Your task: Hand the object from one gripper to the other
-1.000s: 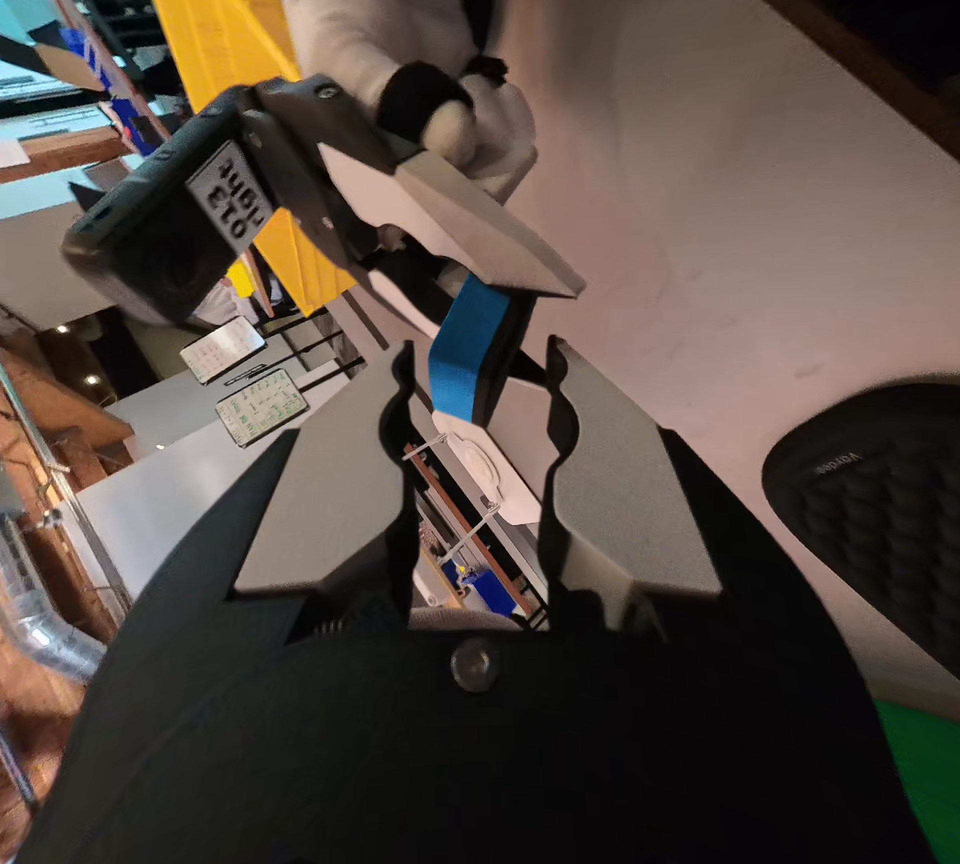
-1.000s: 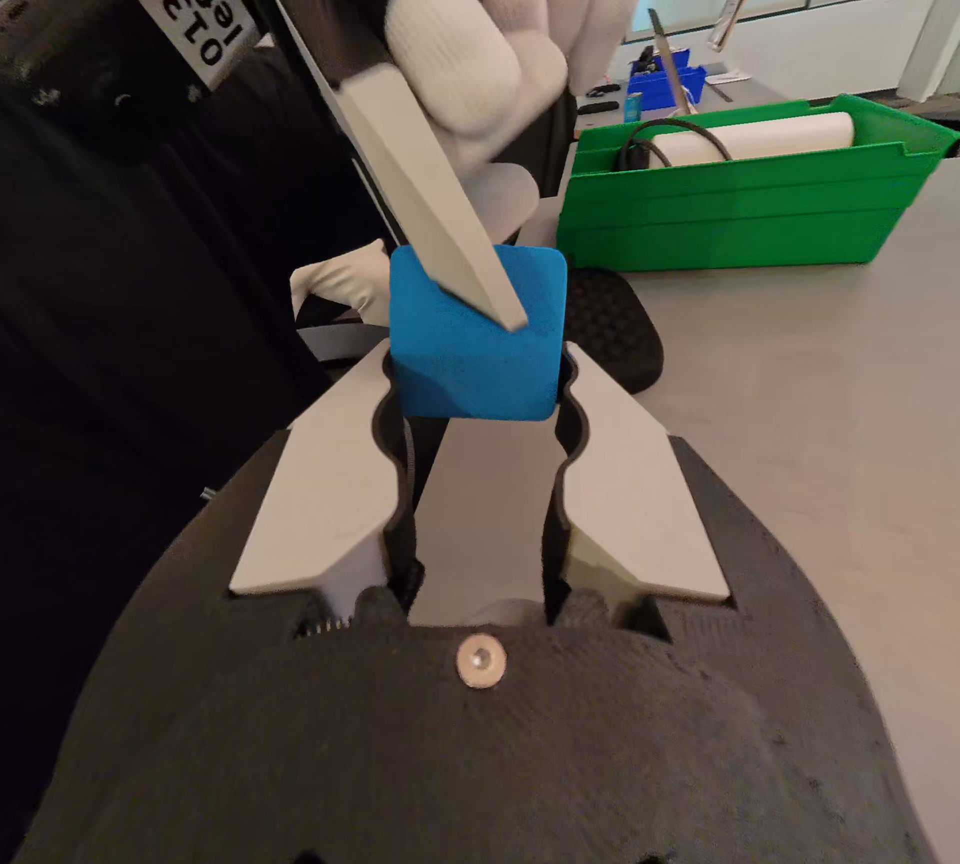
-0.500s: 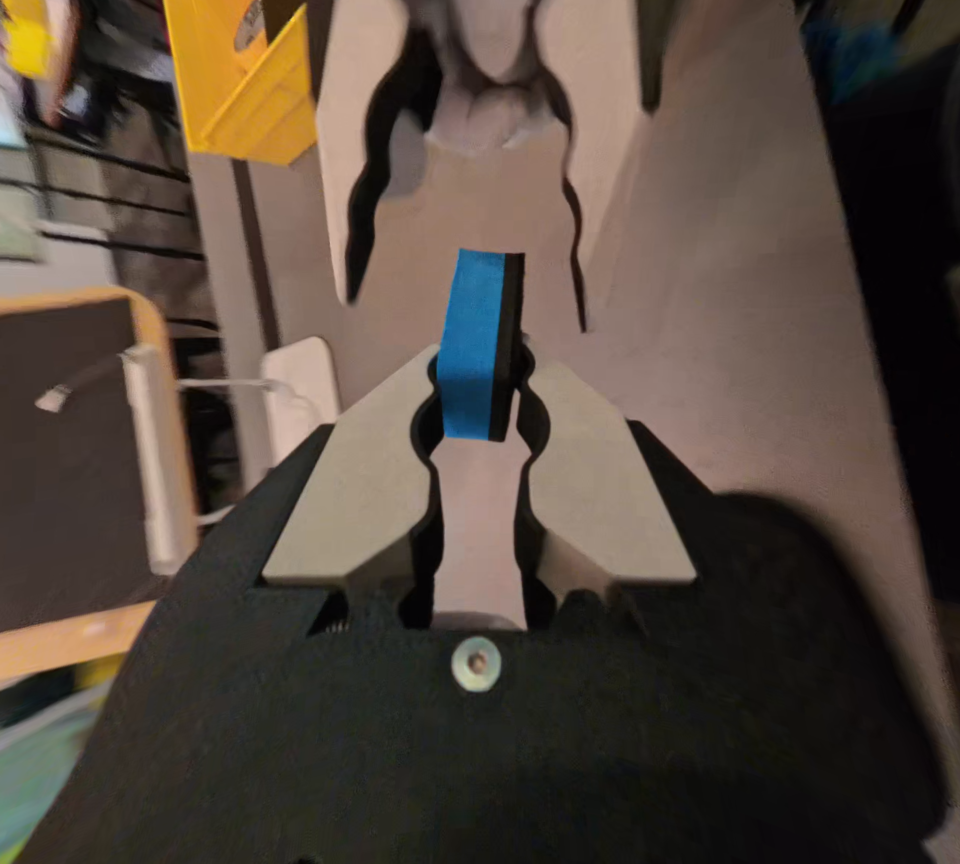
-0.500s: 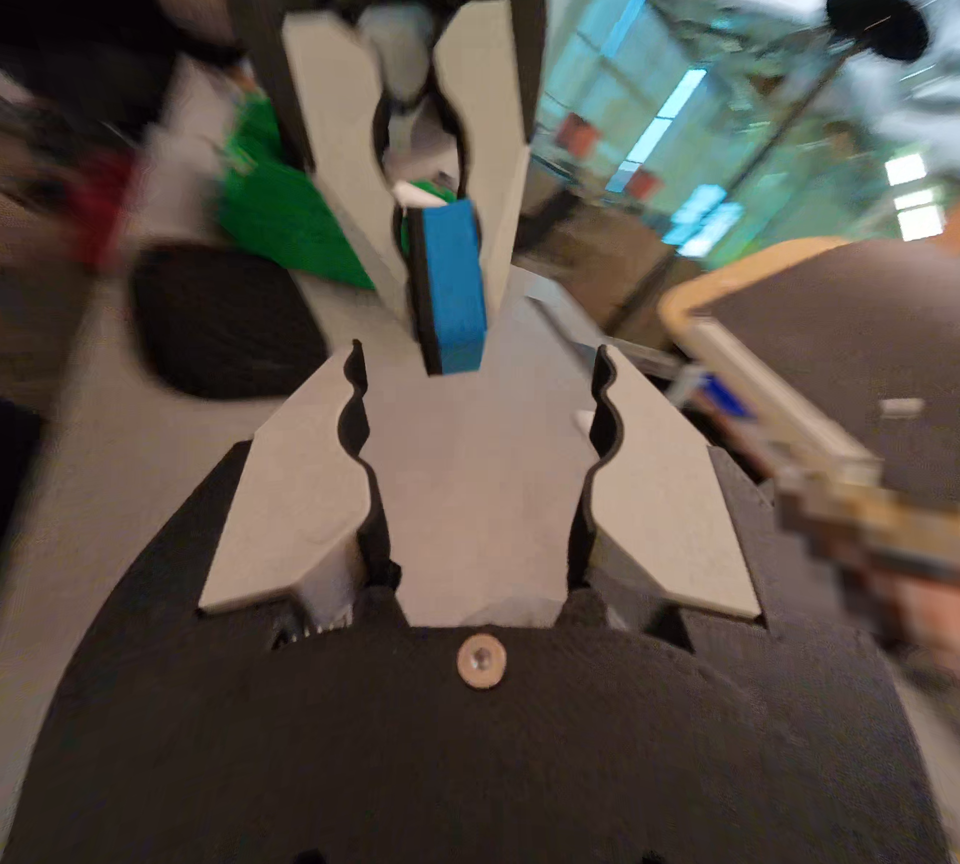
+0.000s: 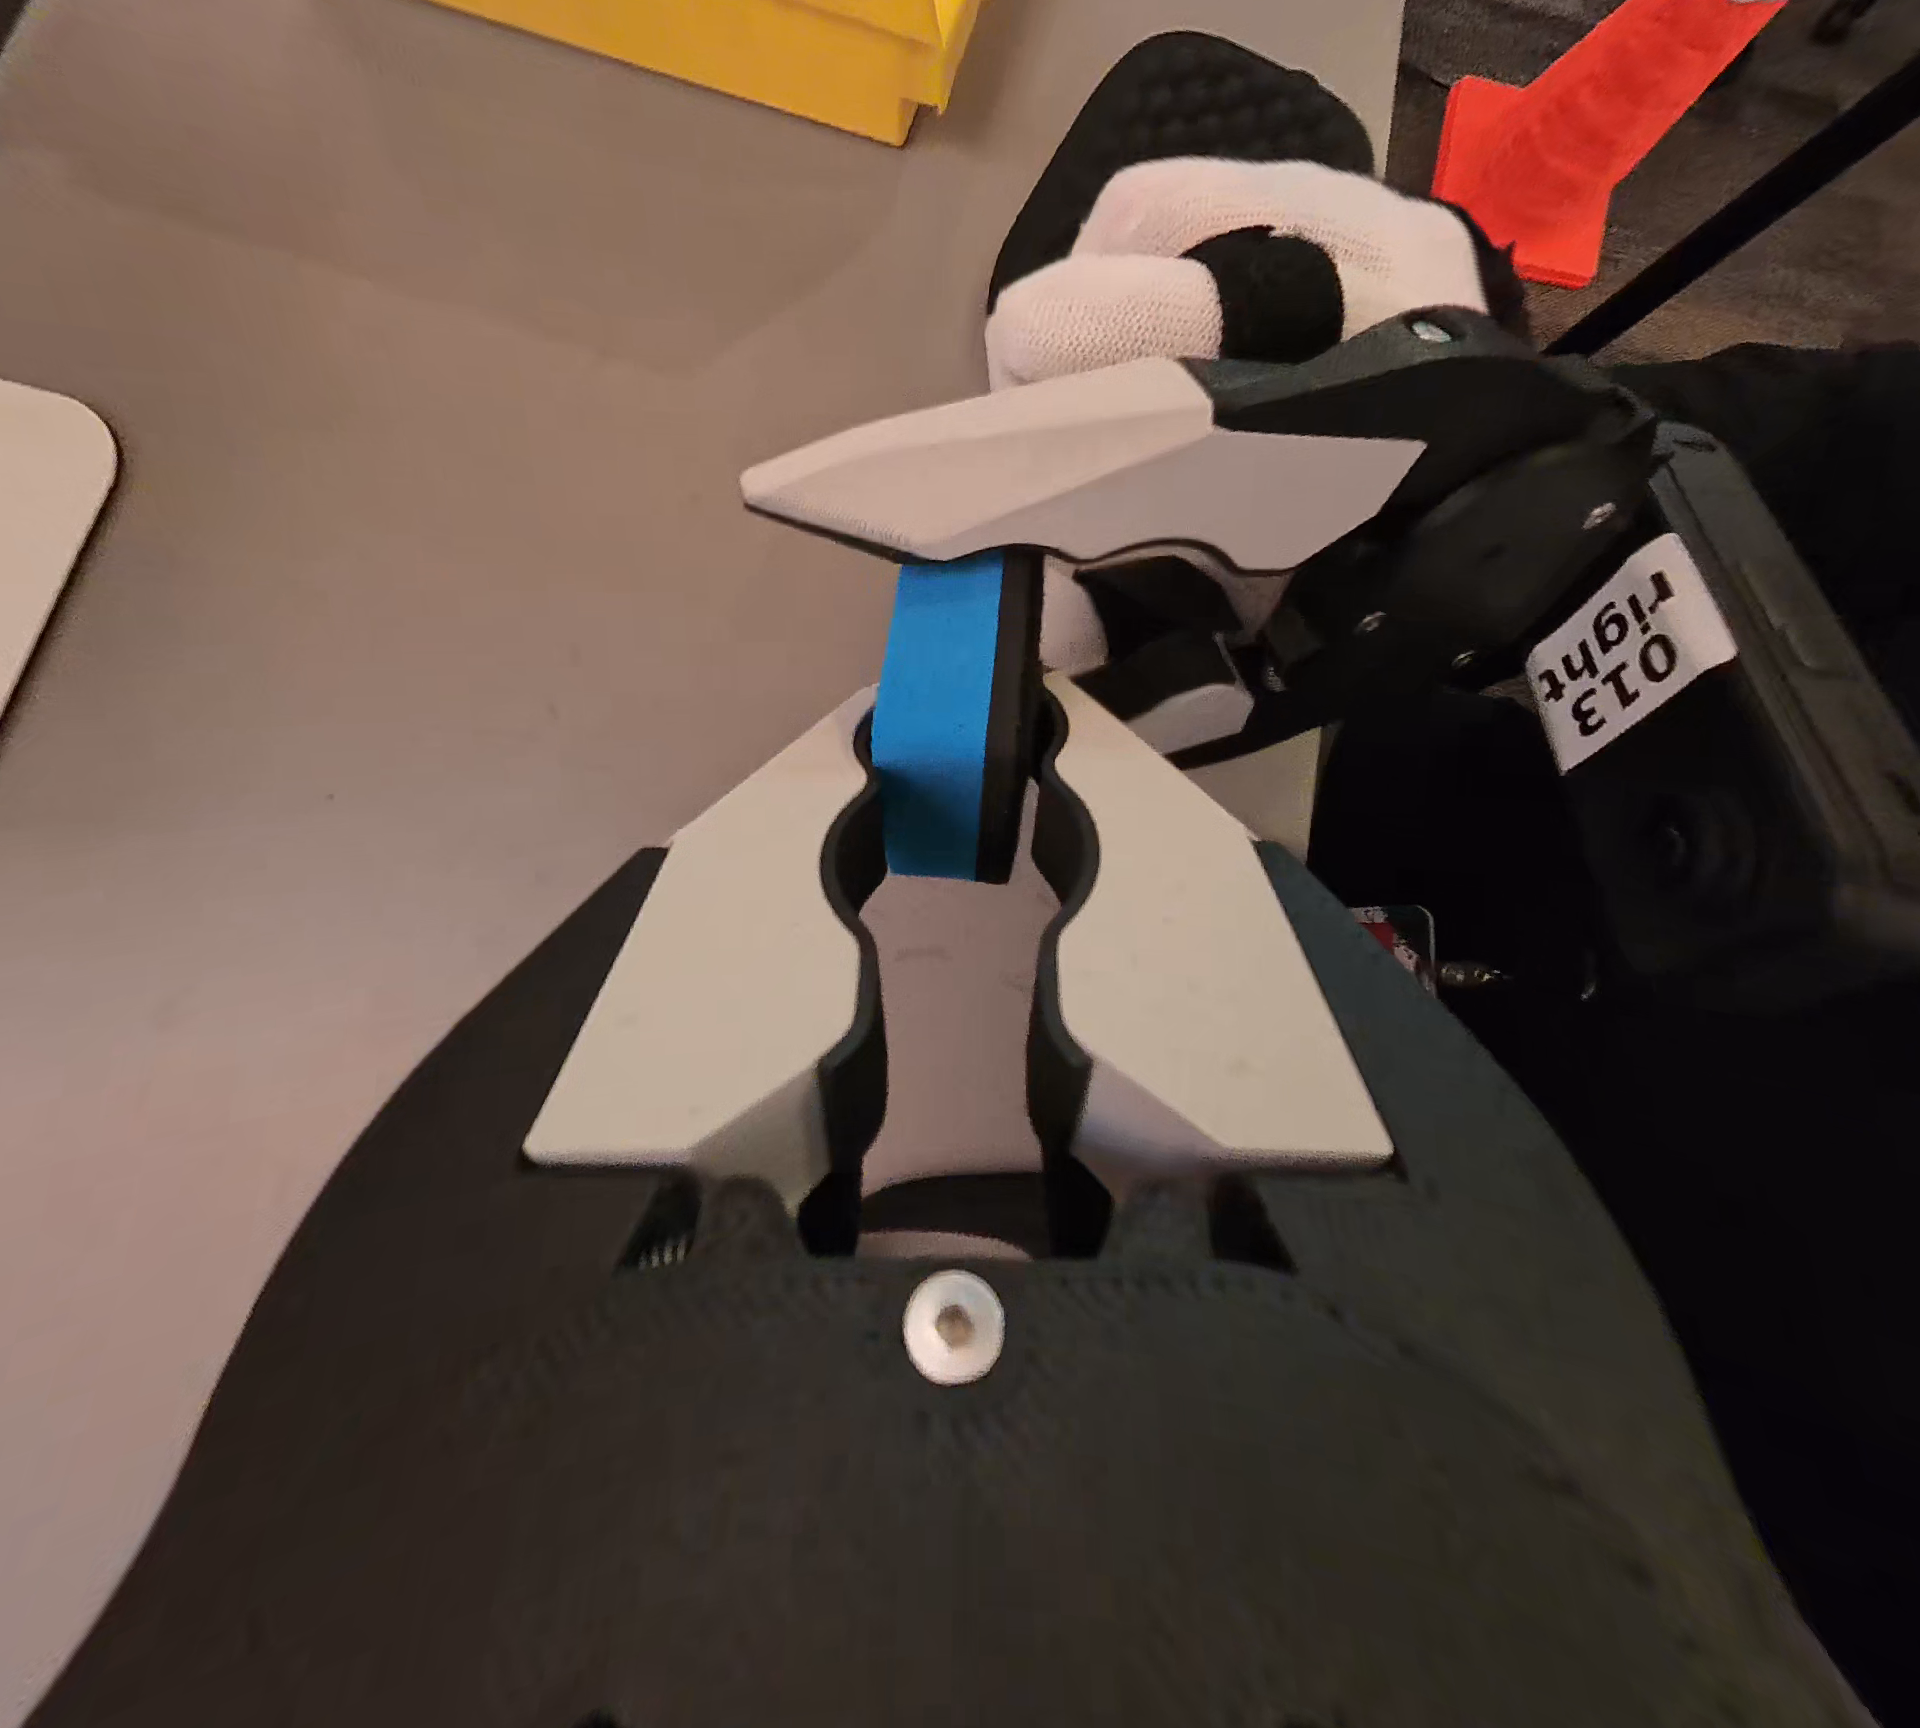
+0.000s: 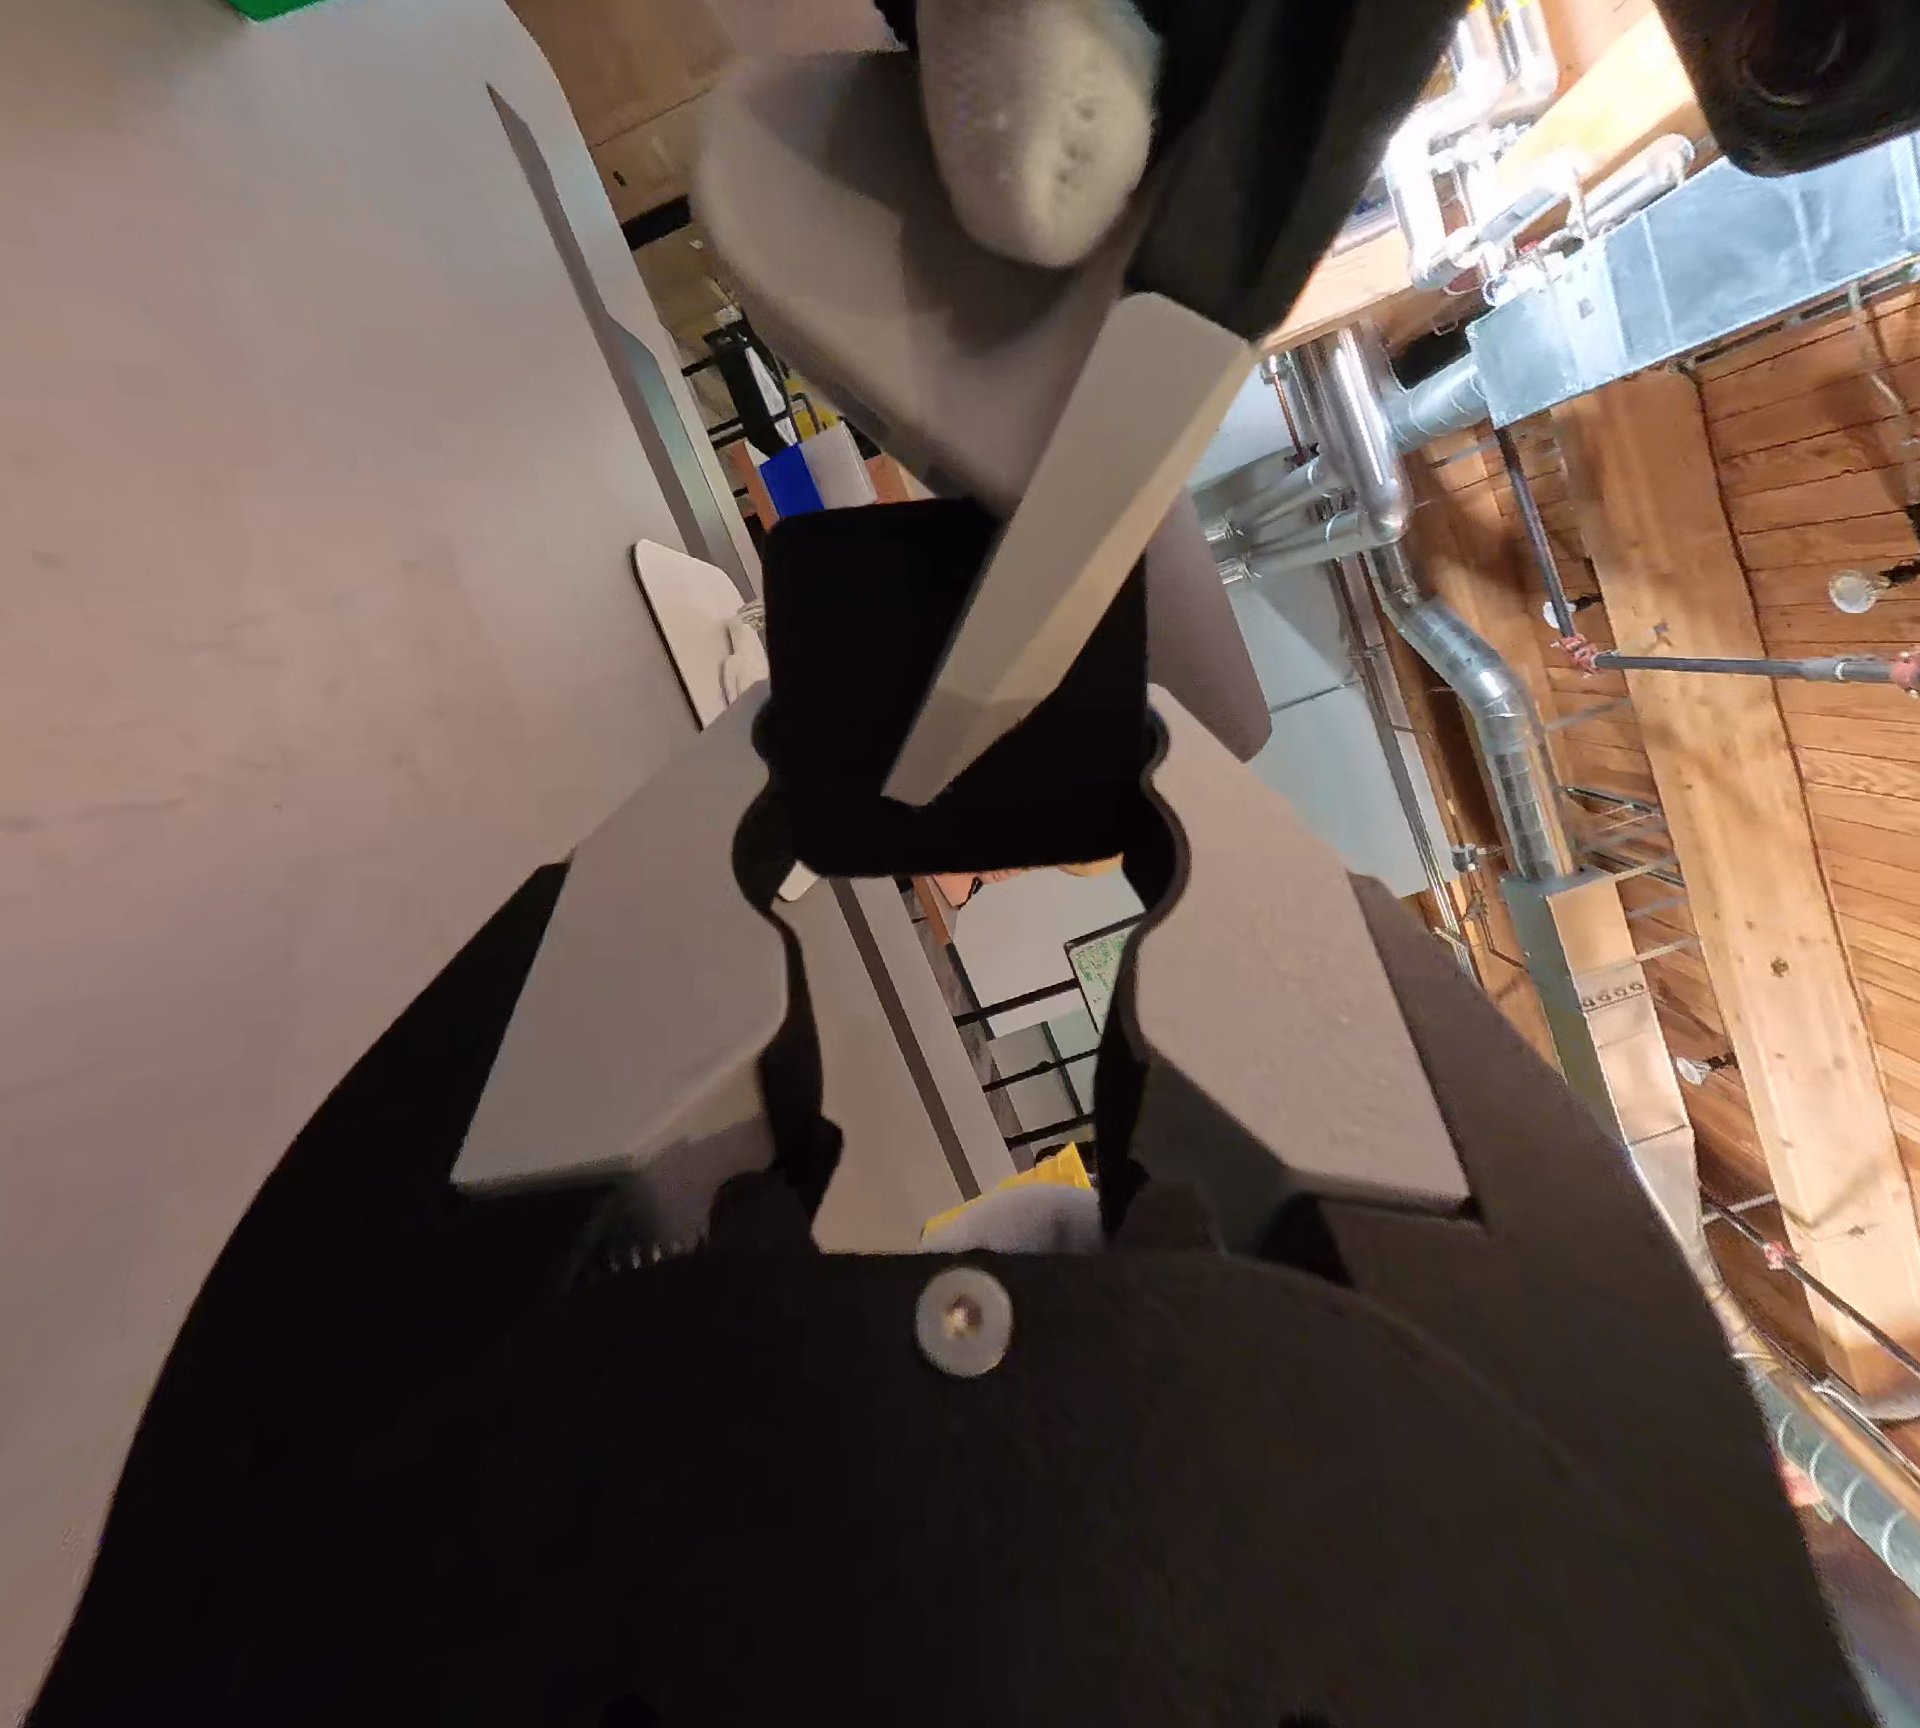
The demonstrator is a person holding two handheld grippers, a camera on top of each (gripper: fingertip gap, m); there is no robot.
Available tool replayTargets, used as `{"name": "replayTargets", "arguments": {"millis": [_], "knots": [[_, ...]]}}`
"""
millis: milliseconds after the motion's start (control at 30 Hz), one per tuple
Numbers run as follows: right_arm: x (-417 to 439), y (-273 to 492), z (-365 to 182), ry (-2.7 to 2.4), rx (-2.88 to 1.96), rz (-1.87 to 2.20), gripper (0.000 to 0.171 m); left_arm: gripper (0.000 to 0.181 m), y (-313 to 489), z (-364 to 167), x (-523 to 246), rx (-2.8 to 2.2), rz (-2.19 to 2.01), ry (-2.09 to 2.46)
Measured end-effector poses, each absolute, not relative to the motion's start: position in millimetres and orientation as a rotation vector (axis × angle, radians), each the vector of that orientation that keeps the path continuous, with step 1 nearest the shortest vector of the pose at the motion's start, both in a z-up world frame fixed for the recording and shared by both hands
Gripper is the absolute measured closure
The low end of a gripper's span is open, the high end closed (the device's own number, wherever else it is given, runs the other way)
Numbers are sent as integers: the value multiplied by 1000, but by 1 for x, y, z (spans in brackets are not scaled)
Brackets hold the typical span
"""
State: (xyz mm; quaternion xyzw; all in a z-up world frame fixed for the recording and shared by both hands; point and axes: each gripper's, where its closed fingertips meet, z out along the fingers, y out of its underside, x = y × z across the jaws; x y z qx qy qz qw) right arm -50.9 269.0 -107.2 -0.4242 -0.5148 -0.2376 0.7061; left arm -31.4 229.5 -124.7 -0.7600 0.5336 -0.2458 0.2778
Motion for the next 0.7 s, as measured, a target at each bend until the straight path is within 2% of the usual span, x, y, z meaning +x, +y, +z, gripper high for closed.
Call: {"name": "replayTargets", "arguments": {"millis": [167, 267, 333, 433, 533, 633, 700], "knots": [[-51, 269, -108, -1127, -1006, -376, 114, 158, 231, -120, -27, -1970, -676, 1425], [-50, 269, -110, -1090, -1101, -138, 114, 137, 239, -102, -28, -1737, -445, 1487], [-52, 266, -110, -1056, -1171, 116, 114, 131, 242, -84, -29, -1504, -216, 1553], [-60, 250, -117, -1096, -1261, 548, 114, 129, 229, -74, -29, -1200, 46, 1701], [-63, 238, -114, -1100, -1224, 764, 114, 131, 218, -69, -24, -989, 192, 1785], [-63, 236, -112, -1056, -1227, 879, 115, 119, 210, -68, -21, -913, 231, 1847], [-58, 240, -104, -979, -1218, 967, 115, 118, 209, -61, -22, -884, 237, 1833]]}}
